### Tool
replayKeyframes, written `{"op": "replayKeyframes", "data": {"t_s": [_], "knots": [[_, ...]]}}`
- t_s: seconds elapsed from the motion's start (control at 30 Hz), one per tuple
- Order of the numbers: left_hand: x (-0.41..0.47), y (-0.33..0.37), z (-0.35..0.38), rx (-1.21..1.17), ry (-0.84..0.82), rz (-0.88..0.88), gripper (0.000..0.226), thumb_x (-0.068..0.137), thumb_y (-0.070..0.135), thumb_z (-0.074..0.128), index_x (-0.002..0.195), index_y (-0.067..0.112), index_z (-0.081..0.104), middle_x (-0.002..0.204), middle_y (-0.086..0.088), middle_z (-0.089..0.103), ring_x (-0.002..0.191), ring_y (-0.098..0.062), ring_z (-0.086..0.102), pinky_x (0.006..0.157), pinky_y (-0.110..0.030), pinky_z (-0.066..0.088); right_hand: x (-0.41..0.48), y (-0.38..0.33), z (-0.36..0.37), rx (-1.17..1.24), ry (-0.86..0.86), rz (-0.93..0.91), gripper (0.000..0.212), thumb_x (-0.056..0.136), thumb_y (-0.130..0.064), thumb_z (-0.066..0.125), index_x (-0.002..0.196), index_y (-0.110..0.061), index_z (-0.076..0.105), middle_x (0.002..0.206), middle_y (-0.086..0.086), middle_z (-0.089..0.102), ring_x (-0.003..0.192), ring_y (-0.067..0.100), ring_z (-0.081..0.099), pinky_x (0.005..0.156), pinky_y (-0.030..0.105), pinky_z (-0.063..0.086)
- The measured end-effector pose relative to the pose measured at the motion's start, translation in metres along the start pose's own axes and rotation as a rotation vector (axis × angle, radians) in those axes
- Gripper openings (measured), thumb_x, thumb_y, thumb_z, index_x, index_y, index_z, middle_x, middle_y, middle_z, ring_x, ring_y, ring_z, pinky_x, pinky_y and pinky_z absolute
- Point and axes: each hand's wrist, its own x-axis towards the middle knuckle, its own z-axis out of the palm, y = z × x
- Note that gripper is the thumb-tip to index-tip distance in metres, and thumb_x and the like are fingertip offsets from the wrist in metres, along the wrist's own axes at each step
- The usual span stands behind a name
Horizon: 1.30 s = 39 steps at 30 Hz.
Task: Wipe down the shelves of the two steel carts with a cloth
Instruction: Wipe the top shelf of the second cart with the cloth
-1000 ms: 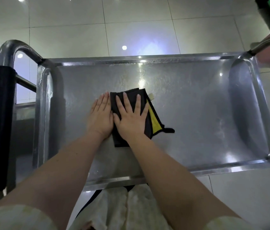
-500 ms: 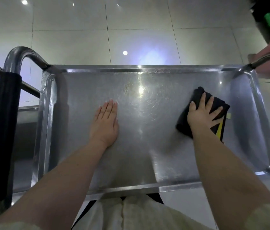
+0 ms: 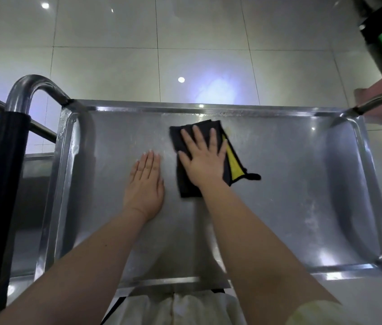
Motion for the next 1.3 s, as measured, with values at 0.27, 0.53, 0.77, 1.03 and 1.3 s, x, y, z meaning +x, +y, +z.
{"op": "replayKeyframes", "data": {"t_s": [0.27, 0.53, 0.77, 1.03, 1.3], "knots": [[0.001, 0.006, -0.004, 0.056, -0.043, 0.009, 0.069, 0.090, 0.036, 0.008, 0.152, 0.007, 0.016, 0.160, -0.011, 0.010, 0.148, -0.024, 0.005, 0.121, -0.039, 0.002, 0.010, 0.141, -0.034, 0.082, -0.008, 0.462, 0.060, 0.096, -0.063, 0.015, 0.150, -0.050, -0.008, 0.162, -0.014, -0.011, 0.148, 0.030, -0.016, 0.115, 0.061, -0.010], [0.038, -0.007, -0.007, 0.081, -0.040, -0.086, 0.064, 0.094, 0.037, 0.013, 0.154, 0.015, 0.011, 0.161, -0.001, 0.007, 0.148, -0.016, 0.004, 0.120, -0.037, -0.003, 0.016, 0.137, -0.032, 0.048, 0.012, 0.491, 0.058, 0.097, -0.060, 0.013, 0.149, -0.048, -0.011, 0.161, -0.015, -0.015, 0.147, 0.030, -0.018, 0.114, 0.060, -0.011], [0.042, -0.011, -0.002, 0.098, -0.036, -0.073, 0.062, 0.095, 0.035, 0.015, 0.154, 0.013, 0.010, 0.161, -0.002, 0.005, 0.149, -0.018, 0.004, 0.120, -0.039, -0.001, 0.052, 0.079, -0.029, 0.082, 0.053, 0.528, 0.060, 0.097, -0.059, 0.014, 0.151, -0.045, -0.009, 0.162, -0.013, -0.014, 0.146, 0.035, -0.017, 0.110, 0.068, -0.008], [0.037, -0.014, -0.001, 0.061, -0.020, -0.082, 0.066, 0.091, 0.033, 0.014, 0.152, 0.006, 0.017, 0.159, -0.007, 0.018, 0.148, -0.018, 0.011, 0.121, -0.041, 0.007, 0.061, -0.073, -0.001, -0.049, -0.039, -0.237, 0.057, 0.098, -0.057, 0.017, 0.151, -0.046, 0.002, 0.163, -0.014, -0.003, 0.147, 0.030, -0.017, 0.106, 0.058, -0.025], [0.038, -0.008, -0.003, 0.091, -0.023, -0.082, 0.065, 0.093, 0.037, 0.011, 0.152, 0.012, 0.020, 0.160, -0.004, 0.016, 0.148, -0.019, 0.013, 0.120, -0.038, 0.003, 0.058, 0.043, -0.020, -0.050, 0.035, -0.001, 0.060, 0.092, -0.063, 0.017, 0.149, -0.052, 0.001, 0.161, -0.019, -0.004, 0.149, 0.027, -0.010, 0.116, 0.056, -0.008]]}}
